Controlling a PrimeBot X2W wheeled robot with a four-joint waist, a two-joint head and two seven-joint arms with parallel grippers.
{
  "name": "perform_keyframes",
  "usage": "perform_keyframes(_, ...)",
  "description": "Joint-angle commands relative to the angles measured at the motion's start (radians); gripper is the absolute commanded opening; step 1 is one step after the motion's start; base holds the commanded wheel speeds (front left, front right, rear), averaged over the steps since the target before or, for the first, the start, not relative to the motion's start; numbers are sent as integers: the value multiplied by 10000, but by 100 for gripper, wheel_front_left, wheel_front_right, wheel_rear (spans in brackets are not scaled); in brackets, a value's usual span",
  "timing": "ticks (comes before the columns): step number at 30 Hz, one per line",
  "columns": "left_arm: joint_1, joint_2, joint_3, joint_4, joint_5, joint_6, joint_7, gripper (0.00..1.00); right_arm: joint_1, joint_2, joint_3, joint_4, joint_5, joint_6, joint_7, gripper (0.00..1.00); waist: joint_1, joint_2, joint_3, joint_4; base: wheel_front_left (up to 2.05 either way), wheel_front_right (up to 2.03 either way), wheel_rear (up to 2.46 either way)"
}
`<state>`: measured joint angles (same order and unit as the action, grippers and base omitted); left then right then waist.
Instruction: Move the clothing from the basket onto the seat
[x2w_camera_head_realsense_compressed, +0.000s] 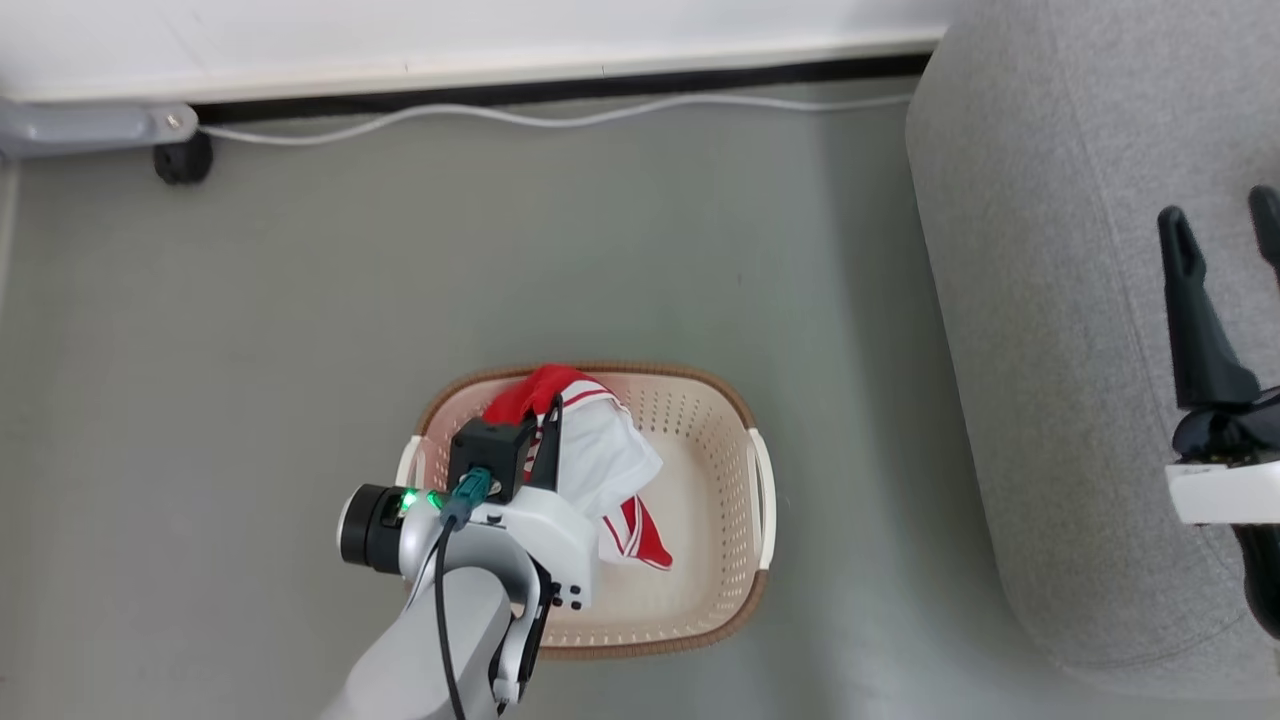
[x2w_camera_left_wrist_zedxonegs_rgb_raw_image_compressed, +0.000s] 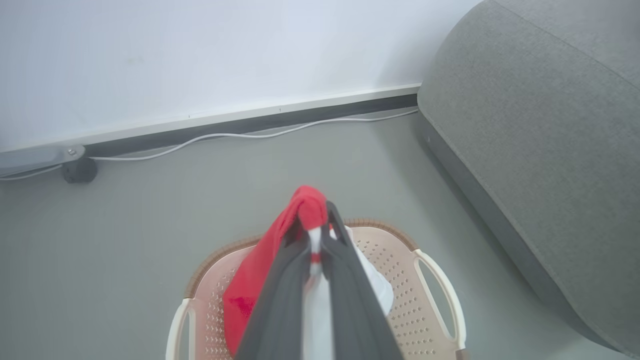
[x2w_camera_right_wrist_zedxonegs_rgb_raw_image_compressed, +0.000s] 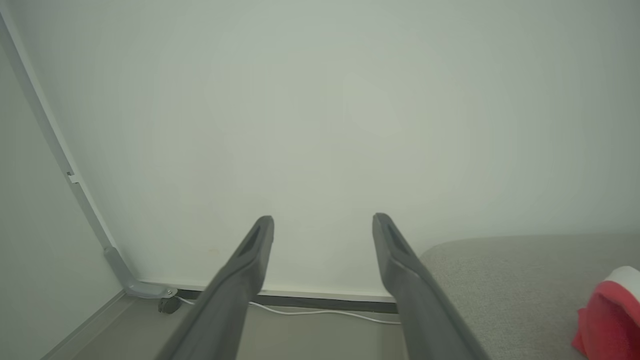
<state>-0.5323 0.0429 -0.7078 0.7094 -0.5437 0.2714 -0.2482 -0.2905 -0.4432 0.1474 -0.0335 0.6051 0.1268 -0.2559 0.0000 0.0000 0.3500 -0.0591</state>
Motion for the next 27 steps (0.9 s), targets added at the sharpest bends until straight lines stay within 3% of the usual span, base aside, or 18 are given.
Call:
perform_keyframes(1, 150, 74, 438, -329, 196, -110, -135, 0, 233, -159, 167, -121, -135, 39, -59, 100, 0, 0, -527, 122, 0, 0, 0)
perform_keyframes(14, 1074, 131, 2122, -1792, 2000, -1468, -135, 0, 778, 504, 496, 636, -662, 39, -59, 100, 0, 0, -1863, 290, 0, 0, 0)
perform_keyframes(27, 474, 92, 2080, -3085, 2614, -2278, -135, 0, 1106, 924, 539, 1110, -961, 39, -59, 100, 0, 0, -2385, 300, 0, 0, 0)
